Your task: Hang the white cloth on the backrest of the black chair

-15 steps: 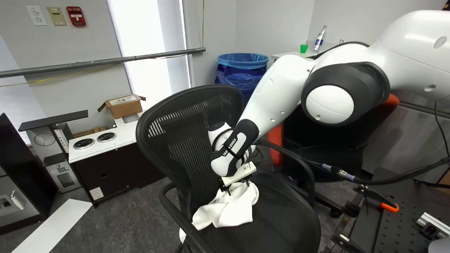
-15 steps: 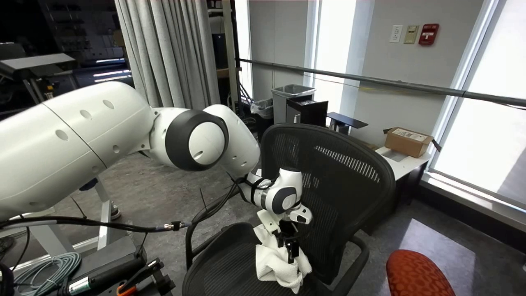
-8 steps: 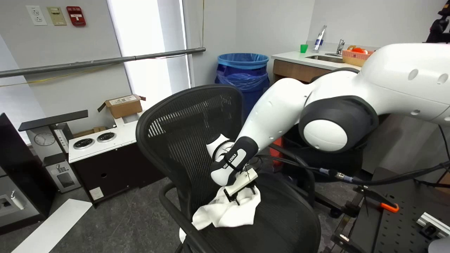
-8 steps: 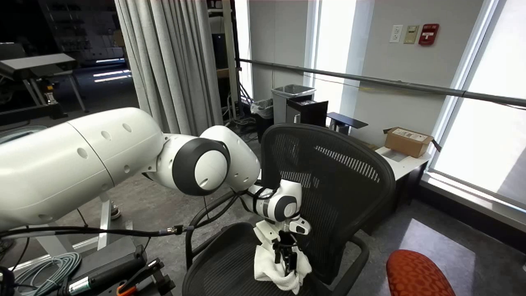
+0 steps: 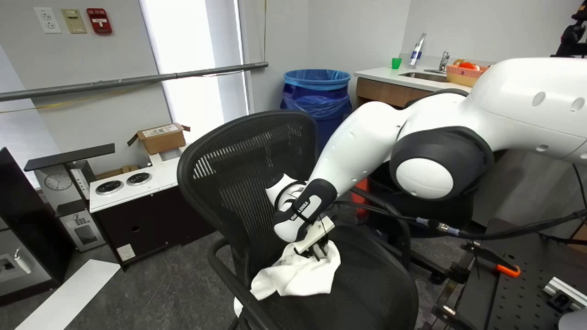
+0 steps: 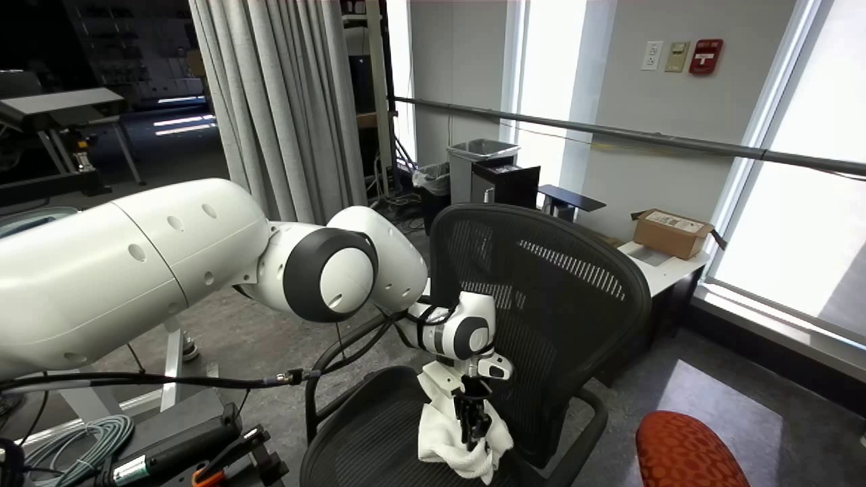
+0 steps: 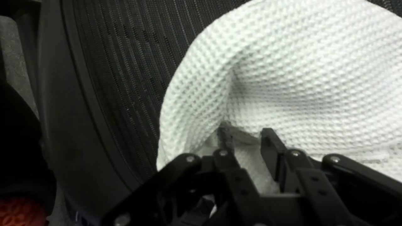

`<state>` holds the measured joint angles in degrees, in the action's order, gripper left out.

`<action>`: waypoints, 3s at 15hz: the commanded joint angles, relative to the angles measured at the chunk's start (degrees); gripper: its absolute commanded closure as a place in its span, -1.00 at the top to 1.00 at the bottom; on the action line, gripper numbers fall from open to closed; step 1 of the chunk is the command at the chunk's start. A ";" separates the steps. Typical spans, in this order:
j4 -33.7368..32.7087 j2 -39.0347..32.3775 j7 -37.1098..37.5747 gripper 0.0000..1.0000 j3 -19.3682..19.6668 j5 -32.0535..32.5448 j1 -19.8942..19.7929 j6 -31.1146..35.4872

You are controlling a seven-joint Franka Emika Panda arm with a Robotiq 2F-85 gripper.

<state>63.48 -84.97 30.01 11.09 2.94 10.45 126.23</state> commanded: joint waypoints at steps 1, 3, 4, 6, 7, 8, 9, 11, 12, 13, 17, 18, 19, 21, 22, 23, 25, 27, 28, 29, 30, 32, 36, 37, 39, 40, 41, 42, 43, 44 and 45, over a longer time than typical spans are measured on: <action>-1.83 -0.69 1.61 -0.09 0.61 1.24 0.33 -0.78; -2.02 -0.70 1.96 -0.07 0.83 1.23 0.36 -0.87; -2.22 -0.70 1.86 0.04 0.82 1.19 0.24 -0.83; -2.78 -0.67 1.61 0.35 0.88 1.20 0.03 -0.25; -3.31 -0.72 1.44 0.47 0.88 1.16 -0.08 -0.25; -3.95 -0.86 1.21 0.65 0.87 1.05 -0.20 -0.25; -2.99 -0.05 0.57 0.79 1.37 0.44 0.16 0.52; -1.20 1.82 -0.63 1.00 1.51 0.48 -0.35 2.23; -0.76 2.57 -1.25 1.00 1.47 0.33 -0.61 2.69; -0.67 2.99 -1.74 1.00 1.48 0.19 -0.82 2.87; 1.40 5.57 -2.42 1.00 1.12 -0.35 -1.79 4.85; 2.05 6.06 -2.35 1.00 1.07 -0.42 -1.95 5.32; 2.50 6.20 -2.13 1.00 1.10 -0.44 -2.06 5.63; 3.14 5.57 -2.51 1.00 0.81 -0.37 -2.35 6.46; 3.55 5.33 -4.11 1.00 -0.04 -0.44 -2.87 6.65; 3.89 4.83 -5.43 1.00 -0.45 -0.22 -3.08 7.19; 3.39 3.32 -9.88 1.00 -1.77 0.22 -3.72 6.34; 2.80 1.73 -12.72 1.00 -1.86 0.65 -3.84 5.36; 2.44 0.91 -13.63 1.00 -1.61 0.73 -3.70 5.13; 1.95 0.05 -14.11 1.00 -1.25 0.78 -3.51 4.80; 0.62 -1.23 -14.16 1.00 -1.36 1.34 -3.80 3.99; -0.48 -2.61 -14.46 1.00 -1.23 1.23 -3.79 3.05; 2.14 -0.61 -13.67 0.38 -1.67 1.20 -3.66 3.56; 2.04 -0.55 -13.20 0.24 -1.56 1.14 -3.51 3.66; 1.51 -0.43 -13.16 -0.10 -1.81 0.91 -3.54 3.27; 1.36 -0.39 -13.08 -0.28 -1.93 0.84 -3.52 3.29; 1.22 -0.33 -12.93 -0.41 -1.95 0.86 -3.40 3.15; 1.18 -0.26 -12.80 -0.55 -2.04 0.82 -3.33 3.08; 1.07 -0.19 -12.66 -0.72 -2.10 0.81 -3.24 2.90; 1.14 -0.15 -13.17 -0.85 -2.00 0.85 -3.91 3.16; 1.09 -0.10 -13.10 -0.98 -2.00 0.83 -3.93 3.23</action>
<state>65.75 -85.06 16.57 9.82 2.96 7.77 130.63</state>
